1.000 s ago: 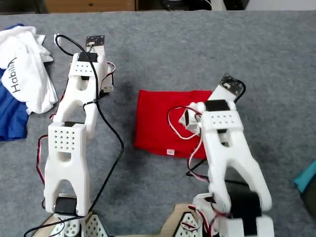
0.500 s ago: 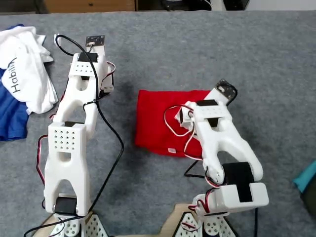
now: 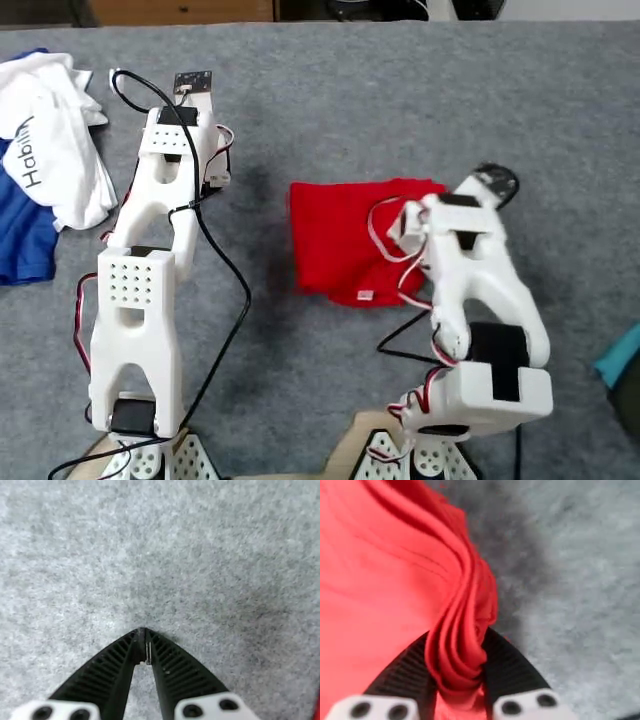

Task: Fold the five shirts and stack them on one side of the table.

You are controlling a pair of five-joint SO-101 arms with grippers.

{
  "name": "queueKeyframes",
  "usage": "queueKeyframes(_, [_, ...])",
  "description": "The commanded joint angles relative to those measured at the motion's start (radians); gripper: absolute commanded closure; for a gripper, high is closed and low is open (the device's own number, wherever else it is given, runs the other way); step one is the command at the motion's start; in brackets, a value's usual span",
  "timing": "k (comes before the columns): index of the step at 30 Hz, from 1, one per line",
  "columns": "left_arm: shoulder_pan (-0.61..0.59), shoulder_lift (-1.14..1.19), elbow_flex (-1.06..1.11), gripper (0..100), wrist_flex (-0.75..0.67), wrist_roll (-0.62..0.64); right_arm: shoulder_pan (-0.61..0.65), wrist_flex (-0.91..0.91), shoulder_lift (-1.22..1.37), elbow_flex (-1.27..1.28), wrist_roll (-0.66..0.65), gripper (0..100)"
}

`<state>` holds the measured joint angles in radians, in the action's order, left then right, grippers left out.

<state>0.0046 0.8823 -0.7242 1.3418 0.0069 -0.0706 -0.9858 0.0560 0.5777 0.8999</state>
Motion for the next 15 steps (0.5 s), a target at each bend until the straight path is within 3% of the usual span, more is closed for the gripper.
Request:
queueKeyframes(1, [0.009,-0.002,-0.04,98,-0.012,-0.006,-0.077,-0.157,-0.001,-0.148,-0.008,99.4])
queueKeyframes(7, [0.006,-0.002,-0.04,98,-0.012,-0.006,-0.203,-0.301,0.004,-0.357,-0.072,99.4])
queueKeyframes(15, [0.005,-0.002,-0.04,98,-0.012,-0.006,-0.461,-0.305,0.005,-0.541,-0.201,99.4])
